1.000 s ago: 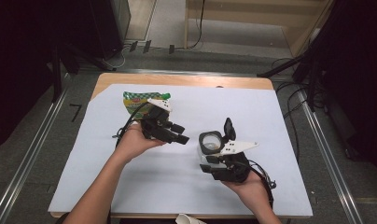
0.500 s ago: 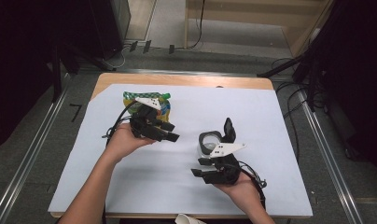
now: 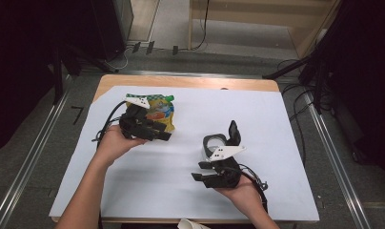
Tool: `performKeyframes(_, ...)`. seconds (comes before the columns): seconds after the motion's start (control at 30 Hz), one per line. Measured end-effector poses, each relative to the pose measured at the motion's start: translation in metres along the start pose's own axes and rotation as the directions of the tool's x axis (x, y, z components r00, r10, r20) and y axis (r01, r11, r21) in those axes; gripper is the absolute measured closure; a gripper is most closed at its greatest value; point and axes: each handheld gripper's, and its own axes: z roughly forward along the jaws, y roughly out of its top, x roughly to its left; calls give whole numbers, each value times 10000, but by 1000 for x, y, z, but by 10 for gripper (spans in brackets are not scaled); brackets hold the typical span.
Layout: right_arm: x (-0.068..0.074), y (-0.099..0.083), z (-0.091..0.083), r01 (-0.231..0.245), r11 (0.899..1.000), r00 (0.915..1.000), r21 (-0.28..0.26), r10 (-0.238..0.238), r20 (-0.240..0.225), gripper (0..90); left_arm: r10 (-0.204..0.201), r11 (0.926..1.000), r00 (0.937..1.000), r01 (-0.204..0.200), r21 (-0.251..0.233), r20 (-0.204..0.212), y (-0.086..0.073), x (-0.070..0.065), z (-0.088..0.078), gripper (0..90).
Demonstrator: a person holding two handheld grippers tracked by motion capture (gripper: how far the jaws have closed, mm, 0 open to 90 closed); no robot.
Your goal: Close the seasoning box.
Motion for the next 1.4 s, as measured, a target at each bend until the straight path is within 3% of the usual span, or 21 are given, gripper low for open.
performKeyframes(0.37,2,2,5,105,9999,9998,111,-103,-191,540,-519,9984,9976,509,-228,-466,-14,15,-21,469)
performKeyframes(0.8,2,2,8,249,9995,9994,185,-244,-259,532,-1129,9921,9868,1055,-676,-1165,-28,34,-56,480)
performKeyframes(1.17,1,2,12,248,9993,9992,268,-240,-305,531,-1536,9867,9659,1388,-842,-2084,-38,52,-81,482)
performKeyframes(1.27,3,2,14,310,9992,9990,255,-301,-338,529,-1552,9853,9670,1366,-1028,-2019,-36,56,-80,470)
performKeyframes(1.4,3,1,13,256,9993,9992,257,-248,-302,527,-1348,9876,9744,1173,-1047,-1798,-27,60,-72,472)
